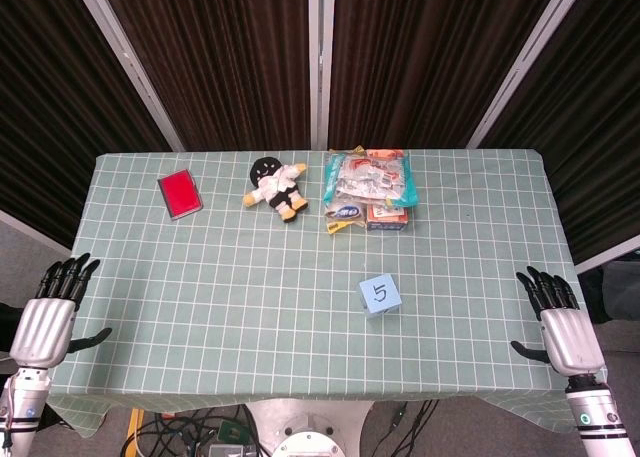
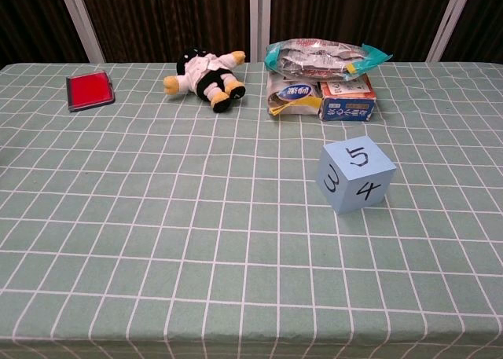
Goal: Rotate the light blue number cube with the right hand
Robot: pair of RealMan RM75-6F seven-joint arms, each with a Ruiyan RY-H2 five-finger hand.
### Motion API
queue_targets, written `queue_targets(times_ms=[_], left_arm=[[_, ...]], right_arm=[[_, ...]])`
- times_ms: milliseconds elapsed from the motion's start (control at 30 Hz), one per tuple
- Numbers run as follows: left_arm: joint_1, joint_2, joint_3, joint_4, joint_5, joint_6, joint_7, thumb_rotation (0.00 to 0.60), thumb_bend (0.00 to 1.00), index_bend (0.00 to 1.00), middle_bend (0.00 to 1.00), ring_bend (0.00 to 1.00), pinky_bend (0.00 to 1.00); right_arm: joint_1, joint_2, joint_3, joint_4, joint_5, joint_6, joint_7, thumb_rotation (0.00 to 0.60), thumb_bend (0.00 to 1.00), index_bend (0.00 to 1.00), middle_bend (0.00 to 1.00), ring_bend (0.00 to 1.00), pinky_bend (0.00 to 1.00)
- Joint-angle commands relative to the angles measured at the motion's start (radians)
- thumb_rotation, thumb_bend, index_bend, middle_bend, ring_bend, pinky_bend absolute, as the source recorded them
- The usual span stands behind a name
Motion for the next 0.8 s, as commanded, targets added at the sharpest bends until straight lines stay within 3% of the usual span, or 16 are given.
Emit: queue_targets(times_ms=[33, 467, 500, 567, 667, 700, 733, 800], left_arm=[[0.000, 0.000, 0.001, -0.001, 0.000, -0.001, 0.002, 0.600, 0.00, 0.04, 0.00, 0.00, 0.00], [-0.007, 0.000, 0.000, -0.004, -0.004, -0.013, 0.005, 0.600, 0.00, 0.04, 0.00, 0.00, 0.00], [-0.006, 0.000, 0.001, -0.005, -0.004, -0.013, 0.007, 0.600, 0.00, 0.04, 0.00, 0.00, 0.00], [-0.004, -0.002, 0.003, -0.003, -0.002, -0.010, 0.008, 0.600, 0.00, 0.04, 0.00, 0.00, 0.00], [-0.002, -0.011, 0.005, 0.005, -0.004, -0.010, 0.005, 0.600, 0.00, 0.04, 0.00, 0.00, 0.00], [-0.002, -0.014, 0.006, 0.007, -0.005, -0.012, 0.004, 0.600, 0.00, 0.04, 0.00, 0.00, 0.00], [-0.002, -0.016, 0.006, 0.007, -0.004, -0.013, 0.005, 0.600, 0.00, 0.04, 0.00, 0.00, 0.00], [-0.005, -0.018, 0.006, 0.008, -0.002, -0.015, 0.010, 0.600, 0.00, 0.04, 0.00, 0.00, 0.00]], right_arm=[[0.000, 0.001, -0.001, 0.000, 0.000, -0.001, -0.001, 0.600, 0.00, 0.00, 0.00, 0.00, 0.00], [0.028, 0.020, 0.009, -0.017, -0.008, -0.027, -0.014, 0.600, 0.00, 0.00, 0.00, 0.00, 0.00], [0.034, 0.023, 0.009, -0.021, -0.011, -0.034, -0.014, 0.600, 0.03, 0.00, 0.00, 0.00, 0.00], [0.048, 0.030, 0.007, -0.027, -0.024, -0.050, -0.012, 0.600, 0.18, 0.00, 0.00, 0.00, 0.00], [0.074, 0.040, 0.009, -0.035, -0.034, -0.082, -0.016, 0.600, 0.63, 0.00, 0.00, 0.00, 0.00], [0.088, 0.045, 0.009, -0.042, -0.036, -0.103, -0.017, 0.600, 0.84, 0.00, 0.00, 0.00, 0.00], [0.100, 0.049, 0.008, -0.048, -0.039, -0.121, -0.015, 0.600, 0.96, 0.00, 0.00, 0.00, 0.00], [0.127, 0.055, 0.013, -0.063, -0.038, -0.158, -0.022, 0.600, 1.00, 0.00, 0.01, 0.00, 0.02]])
